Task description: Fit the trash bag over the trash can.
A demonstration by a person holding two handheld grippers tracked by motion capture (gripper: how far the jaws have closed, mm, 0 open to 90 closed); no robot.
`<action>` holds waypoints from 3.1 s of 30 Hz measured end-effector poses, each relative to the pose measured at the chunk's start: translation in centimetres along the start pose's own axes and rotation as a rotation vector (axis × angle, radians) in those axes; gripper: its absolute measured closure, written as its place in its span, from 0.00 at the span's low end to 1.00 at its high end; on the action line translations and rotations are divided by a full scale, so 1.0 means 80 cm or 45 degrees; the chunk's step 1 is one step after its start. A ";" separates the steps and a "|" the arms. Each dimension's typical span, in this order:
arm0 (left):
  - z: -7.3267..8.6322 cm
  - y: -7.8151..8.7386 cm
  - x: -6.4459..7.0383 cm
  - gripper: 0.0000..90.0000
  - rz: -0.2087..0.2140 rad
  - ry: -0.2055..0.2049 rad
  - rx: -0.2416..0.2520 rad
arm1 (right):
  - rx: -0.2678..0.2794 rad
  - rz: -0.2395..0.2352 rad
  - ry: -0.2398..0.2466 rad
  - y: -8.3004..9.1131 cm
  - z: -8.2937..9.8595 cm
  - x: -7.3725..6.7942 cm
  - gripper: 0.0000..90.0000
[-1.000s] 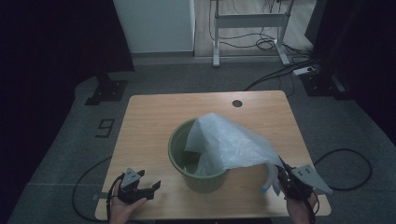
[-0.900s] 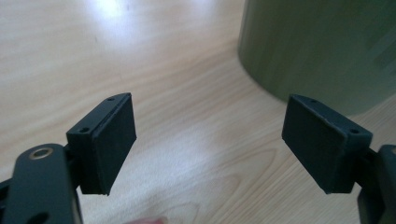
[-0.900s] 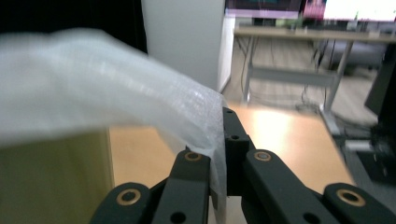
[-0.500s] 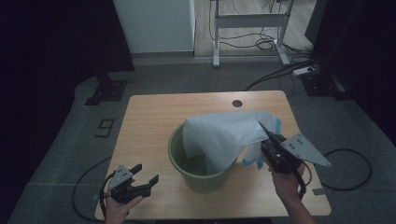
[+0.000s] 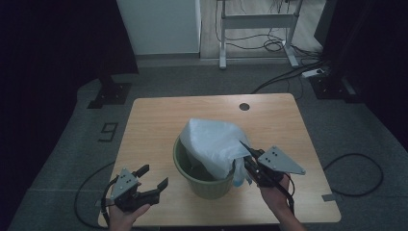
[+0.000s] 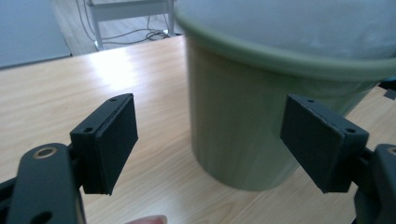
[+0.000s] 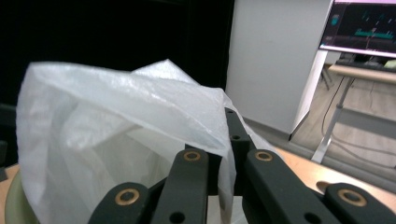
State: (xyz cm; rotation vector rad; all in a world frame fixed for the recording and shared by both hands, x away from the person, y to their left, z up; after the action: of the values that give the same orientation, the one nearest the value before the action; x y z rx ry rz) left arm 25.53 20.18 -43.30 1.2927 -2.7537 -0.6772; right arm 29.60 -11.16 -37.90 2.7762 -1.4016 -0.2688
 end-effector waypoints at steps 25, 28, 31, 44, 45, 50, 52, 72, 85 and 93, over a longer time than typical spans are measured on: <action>-0.086 -0.042 0.033 0.23 0.046 -0.068 0.123 | -0.038 -0.009 -0.027 -0.001 0.001 -0.002 0.96; -0.093 -0.046 0.040 0.23 0.078 -0.105 0.126 | -0.037 -0.014 -0.025 -0.001 -0.002 -0.003 0.96; -0.101 -0.052 0.045 0.23 0.104 -0.132 0.124 | -0.032 -0.023 -0.021 -0.003 -0.007 -0.008 0.96; -0.110 -0.069 0.054 0.64 0.166 -0.190 0.140 | -0.038 -0.077 -0.019 -0.010 -0.014 -0.027 0.96; -0.111 -0.068 0.055 0.72 0.189 -0.204 0.156 | -0.039 -0.080 -0.019 -0.010 -0.014 -0.027 0.96; -0.111 -0.069 0.059 0.96 0.253 -0.245 0.167 | -0.040 -0.083 -0.025 -0.011 -0.013 -0.027 0.96; -0.112 -0.068 0.060 0.98 0.268 -0.238 0.191 | -0.040 -0.091 -0.028 -0.011 -0.013 -0.027 0.93; -0.109 -0.056 0.036 1.00 0.256 -0.063 0.269 | -0.123 0.070 -0.092 0.039 0.063 -0.016 0.28; -0.106 -0.043 0.020 1.00 0.263 0.051 0.325 | -0.103 0.022 -0.168 0.054 0.094 -0.007 0.52; -0.103 -0.040 0.021 1.00 0.300 0.023 0.317 | -0.095 0.023 -0.167 0.048 0.084 0.005 0.95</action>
State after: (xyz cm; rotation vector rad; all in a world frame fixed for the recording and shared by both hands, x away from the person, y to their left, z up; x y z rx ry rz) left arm 28.43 14.07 -37.36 0.9731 -2.9828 -0.3135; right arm 25.67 -13.42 -44.24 2.7293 -1.4105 -0.4998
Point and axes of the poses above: each handheld gripper's, and its own axes: y roughly backward along the jaws, z roughly out of its underside, x roughly to its right, the point moved 5 cm from there along -y, roughly forward along the jaws, and after that the axes turned 12 degrees about -y, right-handed, at the moved point
